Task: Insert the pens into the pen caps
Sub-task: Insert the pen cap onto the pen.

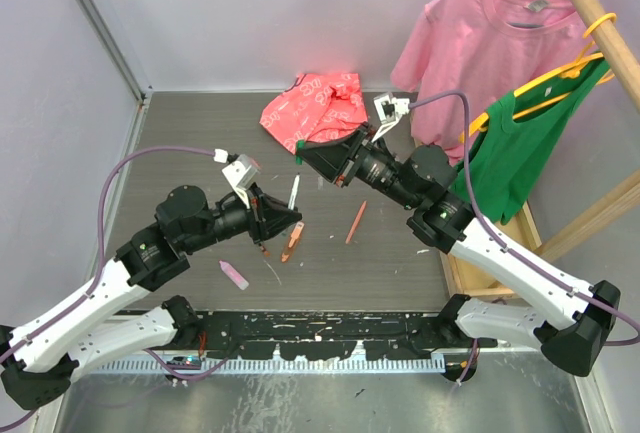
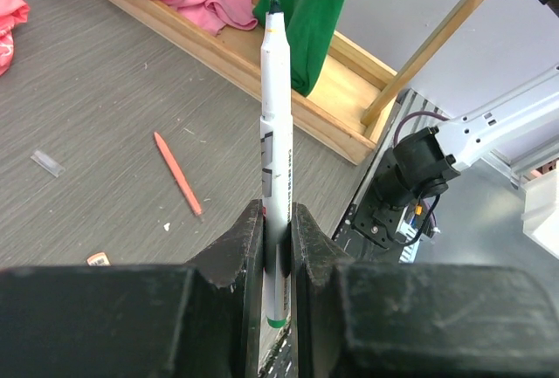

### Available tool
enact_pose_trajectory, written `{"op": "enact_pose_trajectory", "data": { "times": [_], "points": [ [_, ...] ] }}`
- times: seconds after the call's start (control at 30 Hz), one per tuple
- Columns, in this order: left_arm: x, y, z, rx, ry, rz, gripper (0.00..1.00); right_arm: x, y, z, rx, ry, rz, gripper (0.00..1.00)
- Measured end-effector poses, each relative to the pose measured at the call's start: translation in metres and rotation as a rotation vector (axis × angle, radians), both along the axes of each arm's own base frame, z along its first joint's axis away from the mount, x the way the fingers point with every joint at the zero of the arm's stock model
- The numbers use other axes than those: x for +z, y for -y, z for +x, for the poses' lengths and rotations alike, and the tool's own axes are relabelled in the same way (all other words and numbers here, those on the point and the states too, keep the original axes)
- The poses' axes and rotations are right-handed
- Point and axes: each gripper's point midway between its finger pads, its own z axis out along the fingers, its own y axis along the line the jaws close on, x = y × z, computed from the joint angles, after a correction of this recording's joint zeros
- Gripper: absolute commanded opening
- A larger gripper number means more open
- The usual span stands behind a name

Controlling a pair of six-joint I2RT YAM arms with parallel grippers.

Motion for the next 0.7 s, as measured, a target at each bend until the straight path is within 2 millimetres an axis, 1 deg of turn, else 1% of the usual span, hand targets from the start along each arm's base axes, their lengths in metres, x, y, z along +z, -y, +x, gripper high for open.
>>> {"op": "enact_pose_trajectory", "data": {
  "times": [0.3,0.47,0.7],
  "points": [
    [0.006,0.001,0.0,0.001,-0.002,-0.022,0.0,-0.006,-0.002,-0.002,0.015,-0.009,-0.008,0.0],
    [0.01,0.001,0.0,0.001,0.006,-0.032,0.0,-0.006,-0.002,-0.003,0.021,-0.01,-0.007,0.0],
    [0.01,0.002,0.001,0.002,0.005,-0.031,0.0,-0.006,-0.003,-0.005,0.034,-0.008,-0.01,0.0]
  ]
}}
